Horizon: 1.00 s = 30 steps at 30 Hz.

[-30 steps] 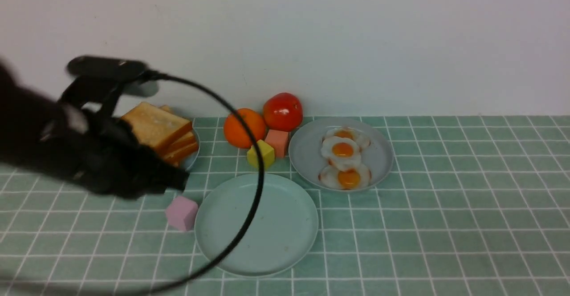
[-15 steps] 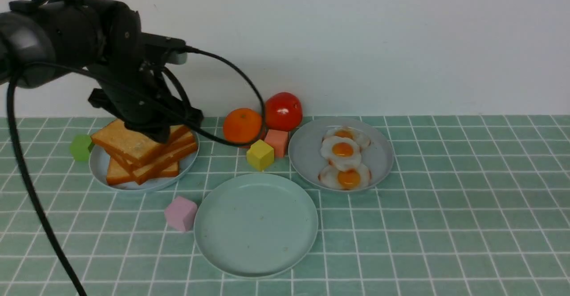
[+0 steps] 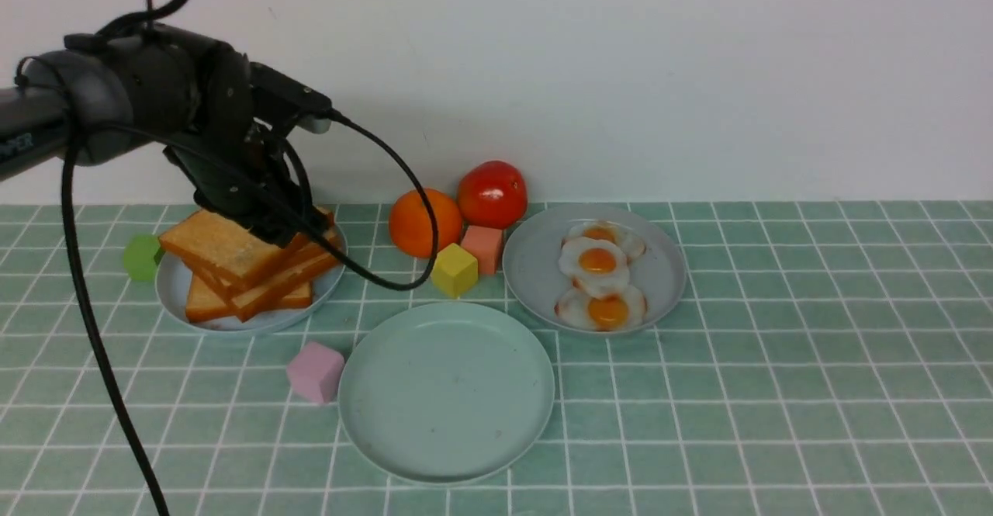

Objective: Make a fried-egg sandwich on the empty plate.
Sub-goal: Use the left arm to grab a slice of bread

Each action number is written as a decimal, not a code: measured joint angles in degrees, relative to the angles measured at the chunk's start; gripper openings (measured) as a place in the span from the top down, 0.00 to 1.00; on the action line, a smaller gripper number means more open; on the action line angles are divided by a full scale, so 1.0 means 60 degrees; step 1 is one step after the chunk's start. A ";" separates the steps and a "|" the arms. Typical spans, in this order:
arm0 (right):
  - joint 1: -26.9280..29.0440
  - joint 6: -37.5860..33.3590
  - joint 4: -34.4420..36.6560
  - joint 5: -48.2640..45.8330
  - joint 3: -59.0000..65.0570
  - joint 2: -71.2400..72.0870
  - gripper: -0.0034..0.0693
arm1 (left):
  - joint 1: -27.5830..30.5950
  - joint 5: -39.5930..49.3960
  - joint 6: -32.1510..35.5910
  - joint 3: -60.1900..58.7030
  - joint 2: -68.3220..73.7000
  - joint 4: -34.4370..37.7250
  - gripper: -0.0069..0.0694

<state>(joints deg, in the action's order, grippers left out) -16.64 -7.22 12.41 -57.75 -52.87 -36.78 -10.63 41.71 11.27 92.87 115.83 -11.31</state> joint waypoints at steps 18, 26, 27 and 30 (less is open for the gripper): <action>0.0000 -0.0021 0.0035 0.0032 0.0000 0.0000 0.94 | 0.0000 -0.0026 0.0046 0.0061 0.0613 -0.0438 0.65; 0.0000 -0.0021 0.0039 0.0032 0.0000 0.0000 0.93 | -0.0037 0.0401 0.0068 0.0039 -0.0492 -0.0097 0.72; 0.0000 -0.0021 0.0039 0.0032 0.0000 0.0000 0.93 | -0.0059 0.0522 0.0068 0.0031 -0.0774 0.0048 0.72; 0.0000 -0.0021 0.0039 0.0032 0.0000 0.0000 0.93 | -0.0234 0.0850 0.0068 -0.0143 -0.1544 0.0336 0.73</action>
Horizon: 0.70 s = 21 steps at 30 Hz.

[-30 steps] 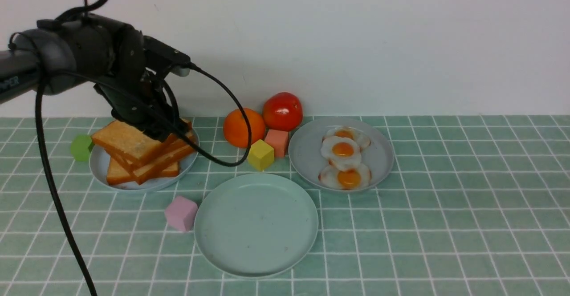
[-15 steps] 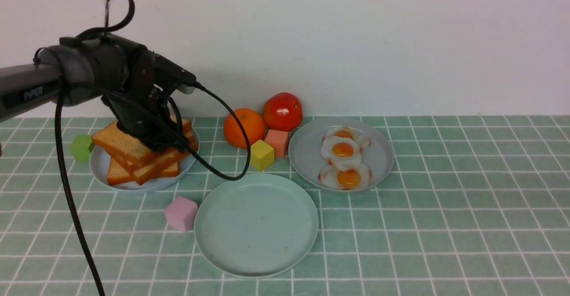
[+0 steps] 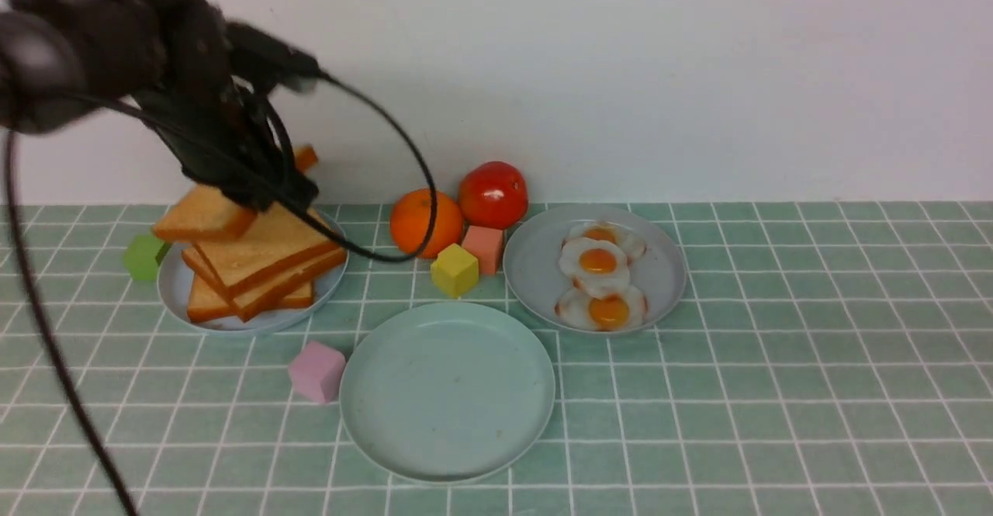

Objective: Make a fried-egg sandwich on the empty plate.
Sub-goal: Use the left arm to grab a slice of bread, then use the left arm to put a slice of bread into the empty plate in the middle

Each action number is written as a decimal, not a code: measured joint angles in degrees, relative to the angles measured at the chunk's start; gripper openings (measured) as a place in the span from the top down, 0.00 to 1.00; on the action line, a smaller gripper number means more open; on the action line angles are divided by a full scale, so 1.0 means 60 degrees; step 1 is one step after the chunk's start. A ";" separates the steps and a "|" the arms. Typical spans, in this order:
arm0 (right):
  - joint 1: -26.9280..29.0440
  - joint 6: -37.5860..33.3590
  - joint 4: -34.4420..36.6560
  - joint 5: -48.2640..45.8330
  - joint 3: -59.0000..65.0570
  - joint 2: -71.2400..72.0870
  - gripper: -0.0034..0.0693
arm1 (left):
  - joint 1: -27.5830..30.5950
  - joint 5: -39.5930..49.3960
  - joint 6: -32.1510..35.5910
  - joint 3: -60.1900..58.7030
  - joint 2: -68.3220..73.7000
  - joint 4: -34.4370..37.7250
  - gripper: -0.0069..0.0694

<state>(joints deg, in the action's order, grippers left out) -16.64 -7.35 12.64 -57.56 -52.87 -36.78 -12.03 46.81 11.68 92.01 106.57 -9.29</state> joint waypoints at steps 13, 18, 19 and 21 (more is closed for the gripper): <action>0.0000 0.0000 0.0007 0.0178 0.0000 0.0000 0.93 | -0.5044 -0.1442 -0.0381 -0.4179 -0.1703 -0.0586 0.73; 0.0000 0.0000 0.0079 0.0178 0.0000 0.0000 0.92 | -0.5207 -0.2169 -0.1512 -0.4223 -0.1082 -0.1768 0.73; 0.0000 0.0000 0.0117 0.0178 0.0000 0.0000 0.92 | -0.5207 -0.2240 -0.1664 -0.4223 -0.0965 -0.2001 0.73; 0.0000 0.0000 0.0183 0.0178 0.0000 0.0000 0.92 | -0.5207 -0.2304 -0.1793 -0.4223 -0.0849 -0.2242 0.73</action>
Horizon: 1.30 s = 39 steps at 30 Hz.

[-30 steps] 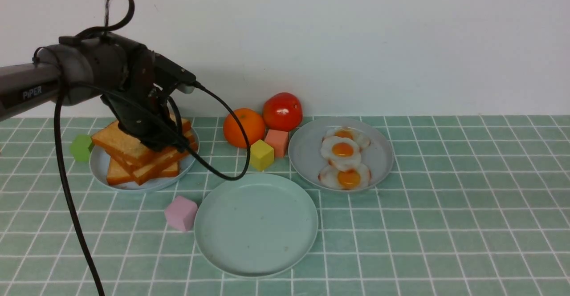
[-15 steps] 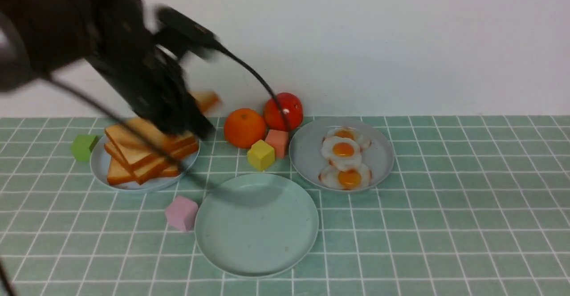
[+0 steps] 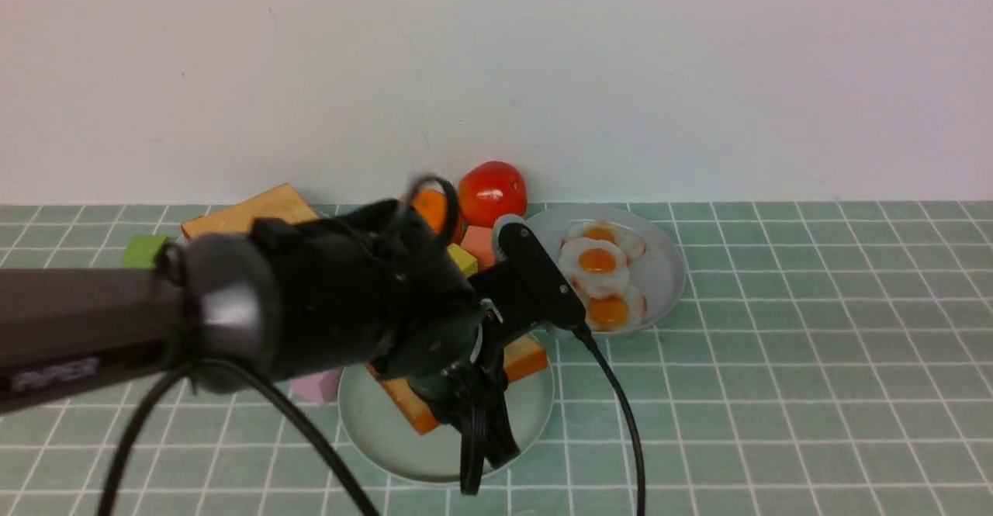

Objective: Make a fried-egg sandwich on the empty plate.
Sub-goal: Use the left arm to put a slice of bread into the empty plate in the middle, then use the right arm to grab a fried egg

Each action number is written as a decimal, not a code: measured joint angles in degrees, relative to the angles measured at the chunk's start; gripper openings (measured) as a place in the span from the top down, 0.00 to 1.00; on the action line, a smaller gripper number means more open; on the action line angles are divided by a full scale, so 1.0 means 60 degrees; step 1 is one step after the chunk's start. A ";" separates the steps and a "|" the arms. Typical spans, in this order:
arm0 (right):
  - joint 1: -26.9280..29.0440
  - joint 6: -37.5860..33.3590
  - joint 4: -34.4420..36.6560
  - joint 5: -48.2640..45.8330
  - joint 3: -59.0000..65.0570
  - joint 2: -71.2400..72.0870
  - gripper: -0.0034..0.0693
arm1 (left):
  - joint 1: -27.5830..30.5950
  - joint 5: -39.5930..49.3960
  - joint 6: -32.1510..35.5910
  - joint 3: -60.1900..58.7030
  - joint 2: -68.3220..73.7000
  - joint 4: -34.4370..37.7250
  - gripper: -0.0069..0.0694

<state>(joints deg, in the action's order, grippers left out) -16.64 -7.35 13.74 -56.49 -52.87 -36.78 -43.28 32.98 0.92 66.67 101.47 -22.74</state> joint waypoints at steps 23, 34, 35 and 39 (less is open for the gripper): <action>0.0000 0.0253 0.0560 0.0151 -0.0011 -0.1714 0.48 | 0.0000 0.1055 -0.0504 0.0422 -0.0973 0.1939 0.25; 0.0291 0.0242 0.0928 0.0786 -0.2578 -0.7383 0.46 | 0.0000 0.1124 -0.1428 -0.0152 -0.5678 0.2787 0.93; 0.0416 0.0176 0.1122 0.0807 -0.2935 -0.7979 0.46 | 0.0000 0.0999 -0.1428 -0.0394 -0.6037 0.2838 0.93; 0.0893 -0.0437 0.2244 0.0830 -0.4332 -1.0184 0.46 | 0.0000 0.0273 -0.1565 -0.1880 -0.7685 0.3155 0.93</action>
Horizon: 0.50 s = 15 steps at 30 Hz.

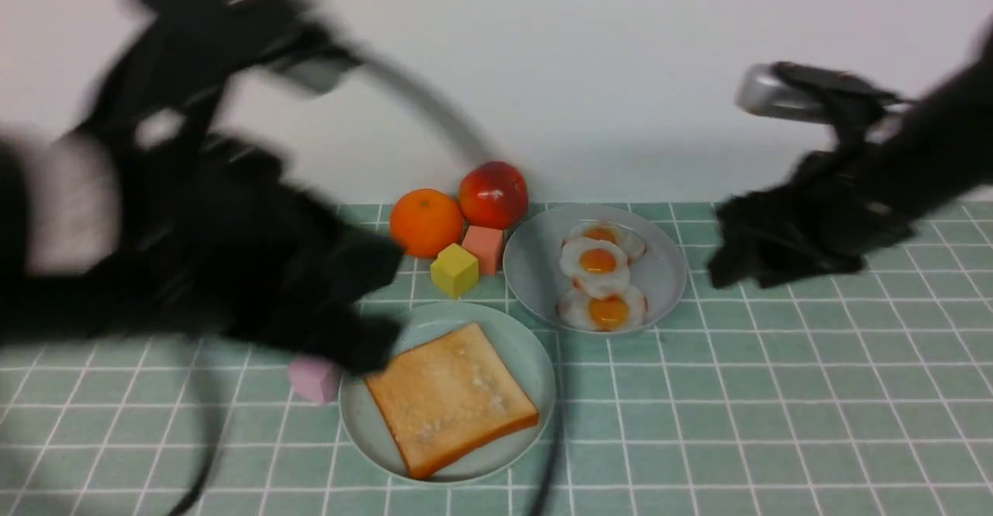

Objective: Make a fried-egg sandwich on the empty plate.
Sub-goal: Use the right arm to grab a fried egg

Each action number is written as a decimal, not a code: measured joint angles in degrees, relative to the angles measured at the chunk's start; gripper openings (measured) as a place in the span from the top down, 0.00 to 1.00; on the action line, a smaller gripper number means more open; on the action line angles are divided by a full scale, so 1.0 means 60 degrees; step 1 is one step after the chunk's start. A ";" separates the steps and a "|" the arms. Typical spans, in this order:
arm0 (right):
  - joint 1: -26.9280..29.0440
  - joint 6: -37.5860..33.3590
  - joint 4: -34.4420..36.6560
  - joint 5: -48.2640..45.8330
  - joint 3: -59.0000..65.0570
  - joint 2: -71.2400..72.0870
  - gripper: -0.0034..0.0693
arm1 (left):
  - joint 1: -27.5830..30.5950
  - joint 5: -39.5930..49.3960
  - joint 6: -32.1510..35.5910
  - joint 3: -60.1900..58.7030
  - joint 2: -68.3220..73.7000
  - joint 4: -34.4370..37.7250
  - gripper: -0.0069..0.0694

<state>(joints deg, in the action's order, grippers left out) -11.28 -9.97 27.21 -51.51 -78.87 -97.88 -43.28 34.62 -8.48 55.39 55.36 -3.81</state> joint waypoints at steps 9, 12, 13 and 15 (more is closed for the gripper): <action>0.0594 -0.0705 0.1989 -0.0553 -0.3205 -0.4059 0.46 | 0.0000 -0.2332 -0.0864 -0.2521 -0.2589 -0.0028 0.93; 0.0604 -0.0714 0.2057 -0.0653 -0.4025 -0.4877 0.46 | 0.0000 -0.2407 -0.0866 -0.2595 -0.2669 -0.0049 0.93; 0.0604 -0.0714 0.2057 -0.0653 -0.4025 -0.4877 0.46 | 0.0000 -0.2407 -0.0866 -0.2604 -0.2669 -0.0049 0.93; 0.0604 -0.0627 0.2077 -0.0603 -0.4345 -0.5209 0.46 | 0.0000 -0.2417 -0.0874 -0.2614 -0.2669 -0.0049 0.93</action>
<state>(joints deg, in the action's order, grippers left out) -7.66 -13.73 39.67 -55.13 -104.93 -129.13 -43.28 20.12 -13.72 39.71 39.35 -4.10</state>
